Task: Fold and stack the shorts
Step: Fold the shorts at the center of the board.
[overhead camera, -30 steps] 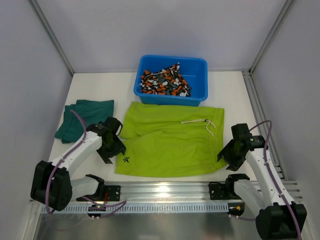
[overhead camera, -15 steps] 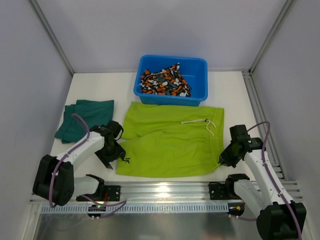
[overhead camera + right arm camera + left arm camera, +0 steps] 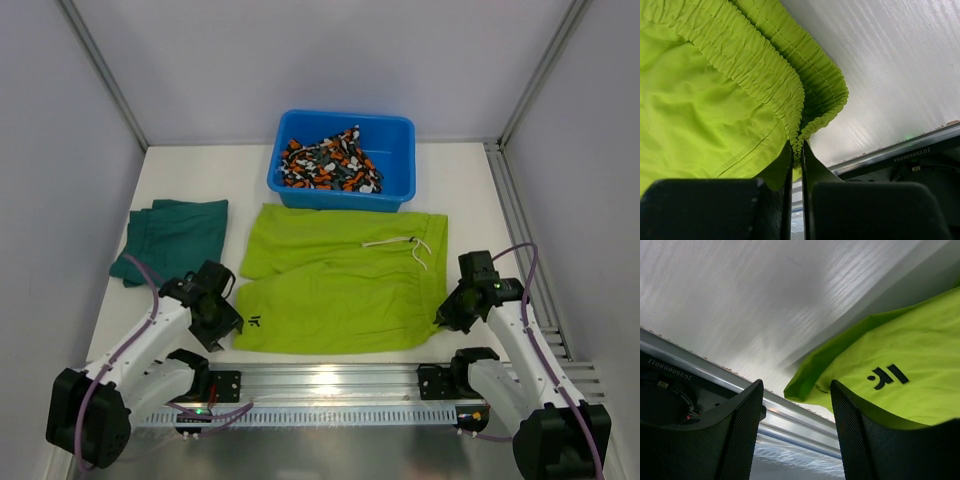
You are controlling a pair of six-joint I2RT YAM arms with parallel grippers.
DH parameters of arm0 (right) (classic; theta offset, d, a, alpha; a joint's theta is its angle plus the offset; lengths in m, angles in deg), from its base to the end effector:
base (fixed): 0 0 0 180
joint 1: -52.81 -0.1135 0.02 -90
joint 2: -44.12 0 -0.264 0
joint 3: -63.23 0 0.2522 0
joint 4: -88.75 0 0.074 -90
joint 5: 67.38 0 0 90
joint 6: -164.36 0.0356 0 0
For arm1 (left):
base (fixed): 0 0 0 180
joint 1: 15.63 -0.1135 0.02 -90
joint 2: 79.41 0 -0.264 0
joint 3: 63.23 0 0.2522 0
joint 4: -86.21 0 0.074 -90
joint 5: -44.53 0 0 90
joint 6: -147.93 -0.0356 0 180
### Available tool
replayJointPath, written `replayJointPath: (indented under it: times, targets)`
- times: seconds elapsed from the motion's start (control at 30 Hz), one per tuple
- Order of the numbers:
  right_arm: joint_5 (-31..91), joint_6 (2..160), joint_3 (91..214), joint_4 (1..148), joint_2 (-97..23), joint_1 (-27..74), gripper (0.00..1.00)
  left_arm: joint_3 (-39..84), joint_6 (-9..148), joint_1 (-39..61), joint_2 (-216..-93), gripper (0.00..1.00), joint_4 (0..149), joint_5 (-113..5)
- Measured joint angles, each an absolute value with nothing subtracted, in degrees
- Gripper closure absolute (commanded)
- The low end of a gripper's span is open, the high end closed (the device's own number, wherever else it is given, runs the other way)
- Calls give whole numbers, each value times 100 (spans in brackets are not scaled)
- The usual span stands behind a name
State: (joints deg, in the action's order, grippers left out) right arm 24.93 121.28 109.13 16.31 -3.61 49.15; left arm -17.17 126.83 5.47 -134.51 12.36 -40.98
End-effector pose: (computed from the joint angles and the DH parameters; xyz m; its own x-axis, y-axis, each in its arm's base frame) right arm 0.1239 0.0094 0.1953 -0.7107 0.6858 -0.1568 0.6506 0.7255 0.2245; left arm 0.1238 -0.0448 0.1817 -0.6597 -0.7424 -0.1170 -0.7378 0.6694 -0.0875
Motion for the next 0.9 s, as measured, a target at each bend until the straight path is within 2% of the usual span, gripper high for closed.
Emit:
replayJointPath:
  times: [0.17,0.27,0.33,0.37,0.5,0.7,0.9]
  targets:
    - [2504,12104,10913,1675,-361,4915,96,-2434,12803,589,-13514,43,1703,-4679]
    - [2517,12104,10913,1712,-365,4915,96,-2437,12830,650,-13558,46,1782,-4882]
    - [2534,12104,10913,1751,-365,4915,96,-2437,12849,683,-13555,54,1848,-4954]
    - [2534,12104,10913,1765,-363,4915,96,-2439,12854,691,-13529,66,1893,-4959]
    - [2537,12101,10917,1769,-332,4915,96,-2399,12943,713,-13114,100,1931,-4718]
    - [2484,12029,11322,1513,-149,4913,96,-1761,12993,722,-12176,100,1524,-4187]
    - [2123,11957,12268,1128,284,4906,96,-485,12956,724,-12043,100,820,-3630]
